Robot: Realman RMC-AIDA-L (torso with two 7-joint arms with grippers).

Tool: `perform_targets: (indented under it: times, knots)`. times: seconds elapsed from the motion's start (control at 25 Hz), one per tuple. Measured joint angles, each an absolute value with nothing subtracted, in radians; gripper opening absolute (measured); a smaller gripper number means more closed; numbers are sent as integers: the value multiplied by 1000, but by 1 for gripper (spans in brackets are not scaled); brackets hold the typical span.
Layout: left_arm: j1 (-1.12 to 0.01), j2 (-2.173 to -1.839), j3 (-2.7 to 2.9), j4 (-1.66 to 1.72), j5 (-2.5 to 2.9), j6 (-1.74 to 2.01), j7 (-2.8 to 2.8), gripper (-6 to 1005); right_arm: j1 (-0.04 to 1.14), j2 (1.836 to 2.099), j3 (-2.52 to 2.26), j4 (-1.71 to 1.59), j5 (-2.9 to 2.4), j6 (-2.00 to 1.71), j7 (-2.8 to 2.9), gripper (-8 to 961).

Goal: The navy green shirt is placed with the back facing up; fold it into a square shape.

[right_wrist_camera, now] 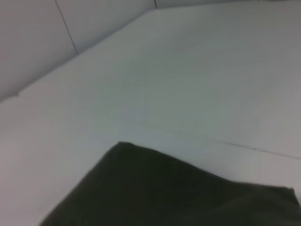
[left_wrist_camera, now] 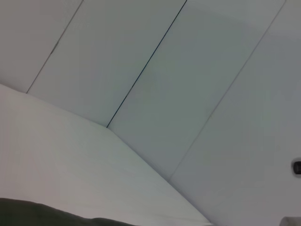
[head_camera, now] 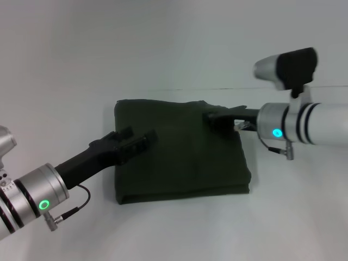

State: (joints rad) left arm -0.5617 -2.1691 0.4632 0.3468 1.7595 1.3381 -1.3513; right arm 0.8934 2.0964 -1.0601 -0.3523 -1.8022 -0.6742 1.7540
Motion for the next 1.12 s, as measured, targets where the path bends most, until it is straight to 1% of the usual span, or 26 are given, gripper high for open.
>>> perform_targets:
  times: [0.2,0.48,0.72,0.88,1.12]
  knots:
    - [-561,-2169,463,347,1760,1330,-1351,934,965,2103,-1077,-234,-1802,-512,1700,-1]
    - [-560,-2169,459,347,1759,1311,-1354,935,970,2106,-1119,-232,-1800,-432,1688,0]
    - [-558,-2168,456,349,1759,1296,-1354,935,958,2102,-1123,-298,-1766,-435,1687,0]
    - [-559,-2167,455,349,1752,1287,-1352,935,978,2098,-1125,-310,-1746,-436,1684,-1]
    - [-563,-2168,456,346,1750,1273,-1350,934,1010,2110,-1128,-270,-1739,-393,1606,-1]
